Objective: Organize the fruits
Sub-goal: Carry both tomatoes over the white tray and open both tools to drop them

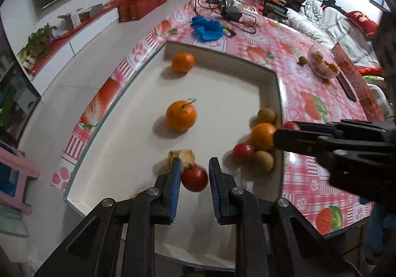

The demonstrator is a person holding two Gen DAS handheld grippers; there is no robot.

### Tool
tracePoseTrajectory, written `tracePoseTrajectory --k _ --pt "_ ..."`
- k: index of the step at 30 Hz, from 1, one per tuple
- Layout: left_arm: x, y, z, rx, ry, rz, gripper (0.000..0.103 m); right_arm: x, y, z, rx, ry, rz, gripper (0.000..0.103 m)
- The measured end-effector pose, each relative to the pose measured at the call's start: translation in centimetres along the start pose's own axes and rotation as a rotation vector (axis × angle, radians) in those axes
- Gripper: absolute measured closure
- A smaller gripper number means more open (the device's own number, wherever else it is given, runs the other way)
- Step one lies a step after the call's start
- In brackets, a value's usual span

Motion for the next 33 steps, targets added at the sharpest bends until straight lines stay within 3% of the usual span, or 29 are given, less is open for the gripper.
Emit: tracePoseTrajectory --k 2,5,8,10,11,12,18,20,23,25,26,33 --pt "-0.2 0.2 0.3 -0.008 -0.01 0.003 0.051 -0.4 -0.1 1.1 -0.03 0.025 -0.017 0.078" --pt "-0.2 0.2 0.3 0.006 -0.029 0.012 0.026 -0.7 -0.2 1.9 -0.045 0.055 -0.036 0.078" --pt "-0.2 0.0 0.3 0.012 -0.029 0.011 0.022 -0.7 -0.3 2.1 -0.063 0.068 -0.047 0.077" --pt "-0.3 0.0 0.5 -0.004 -0.019 0.0 0.02 -0.6 -0.4 2.1 -0.069 0.085 -0.055 0.066" --pt "-0.3 0.1 0.7 -0.012 -0.01 -0.005 0.02 -0.6 -0.5 2.1 -0.067 0.093 -0.057 0.035" --pt "-0.4 0.2 0.8 -0.015 -0.008 -0.011 0.02 -0.6 -0.5 1.8 -0.053 0.105 -0.061 0.018" --pt "-0.8 0.5 0.9 -0.018 -0.04 -0.018 0.012 -1.5 -0.6 1.1 -0.04 0.141 -0.105 0.018" --pt "-0.8 0.6 0.9 -0.026 -0.045 -0.016 0.001 -1.6 -0.6 1.1 -0.042 0.157 -0.113 0.018" --pt "-0.7 0.6 0.7 -0.019 -0.052 -0.009 0.0 -1.8 -0.5 1.2 -0.049 0.181 -0.126 0.017" --pt "-0.6 0.5 0.6 -0.013 -0.057 -0.006 0.0 -1.8 -0.4 1.2 -0.051 0.197 -0.136 0.002" --pt "-0.6 0.5 0.5 -0.009 -0.06 -0.005 0.0 -1.9 -0.4 1.1 -0.044 0.204 -0.143 0.0" --pt "-0.2 0.4 0.2 -0.01 -0.054 0.005 0.0 -2.2 -0.5 0.6 -0.038 0.24 -0.18 0.0"
Point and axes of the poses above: each gripper's, at about its wrist camera, not at the fingertips, and z roughly the way its jaws point, x to its right, y to its underside, the point moved 5 cm from there along z, roughly the way its jaws point, and after that the axes turned 6 degrees about z, right-handed, at the moved point
